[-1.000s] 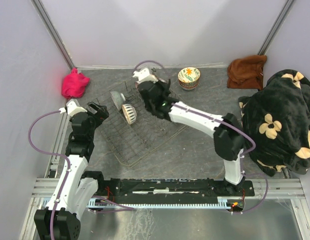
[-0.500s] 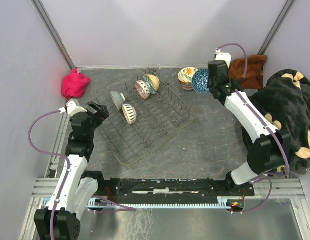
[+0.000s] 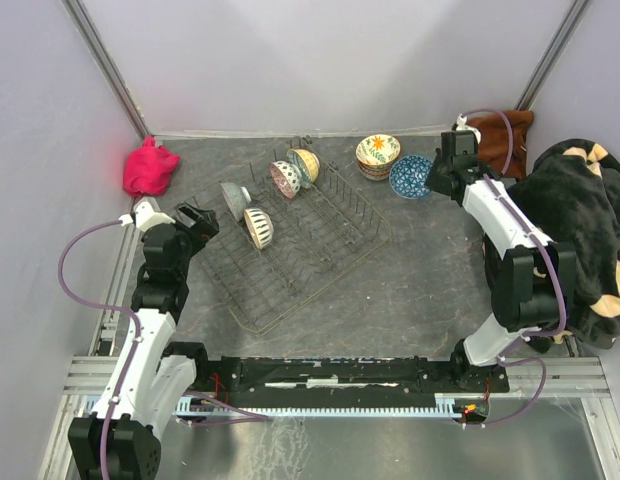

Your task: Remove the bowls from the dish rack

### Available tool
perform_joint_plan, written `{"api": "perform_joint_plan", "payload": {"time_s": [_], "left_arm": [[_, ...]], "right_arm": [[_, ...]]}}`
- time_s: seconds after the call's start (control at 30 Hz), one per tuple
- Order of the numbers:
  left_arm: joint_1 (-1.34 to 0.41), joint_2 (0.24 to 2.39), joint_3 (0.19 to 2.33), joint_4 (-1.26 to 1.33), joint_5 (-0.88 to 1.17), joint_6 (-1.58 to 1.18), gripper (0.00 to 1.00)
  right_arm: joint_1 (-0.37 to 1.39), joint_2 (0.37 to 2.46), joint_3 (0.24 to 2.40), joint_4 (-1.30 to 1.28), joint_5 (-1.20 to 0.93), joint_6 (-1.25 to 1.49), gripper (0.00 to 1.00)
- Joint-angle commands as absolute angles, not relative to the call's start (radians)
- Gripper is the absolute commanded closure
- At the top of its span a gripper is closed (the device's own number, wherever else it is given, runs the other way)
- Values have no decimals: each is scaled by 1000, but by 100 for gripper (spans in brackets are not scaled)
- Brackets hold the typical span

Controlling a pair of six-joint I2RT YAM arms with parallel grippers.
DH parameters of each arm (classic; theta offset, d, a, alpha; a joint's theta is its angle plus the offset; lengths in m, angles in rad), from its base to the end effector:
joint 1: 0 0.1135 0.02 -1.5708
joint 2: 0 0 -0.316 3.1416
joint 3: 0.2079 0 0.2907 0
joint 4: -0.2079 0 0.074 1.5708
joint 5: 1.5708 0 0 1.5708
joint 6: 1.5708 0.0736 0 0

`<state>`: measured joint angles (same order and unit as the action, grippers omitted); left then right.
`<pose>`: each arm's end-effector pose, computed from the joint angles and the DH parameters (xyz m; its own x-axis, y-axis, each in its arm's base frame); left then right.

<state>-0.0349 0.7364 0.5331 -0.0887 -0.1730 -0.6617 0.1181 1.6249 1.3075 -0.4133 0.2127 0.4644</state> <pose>0.2172 0.0051 0.2849 -0.1469 -0.6005 -0.7860 -0.2796 0.7874 -0.5493 0.4335 0.0358 0.2999 -0.5742 0.3727 -0.7289 0.3335 0.9196 0.2076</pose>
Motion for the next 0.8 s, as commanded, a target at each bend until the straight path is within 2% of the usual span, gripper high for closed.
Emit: {"api": "perform_joint_plan", "payload": {"time_s": [0.0,0.17,0.33,0.77], "left_arm": [[-38,741,530,-22,-157,-699,1],[-37,744,531,-20,-157,-700,1],[-37,751,529,-15,-161,-698,1],[-37,761,528,-8,-155,-696,1]], "right_arm": [[113,1645,1449,-344,152,500,99],[114,1714,1582,-393,128,499,99],[114,1735,1608,-415,130,496,99],[113,1762,1455,-428,148,474,99]]}}
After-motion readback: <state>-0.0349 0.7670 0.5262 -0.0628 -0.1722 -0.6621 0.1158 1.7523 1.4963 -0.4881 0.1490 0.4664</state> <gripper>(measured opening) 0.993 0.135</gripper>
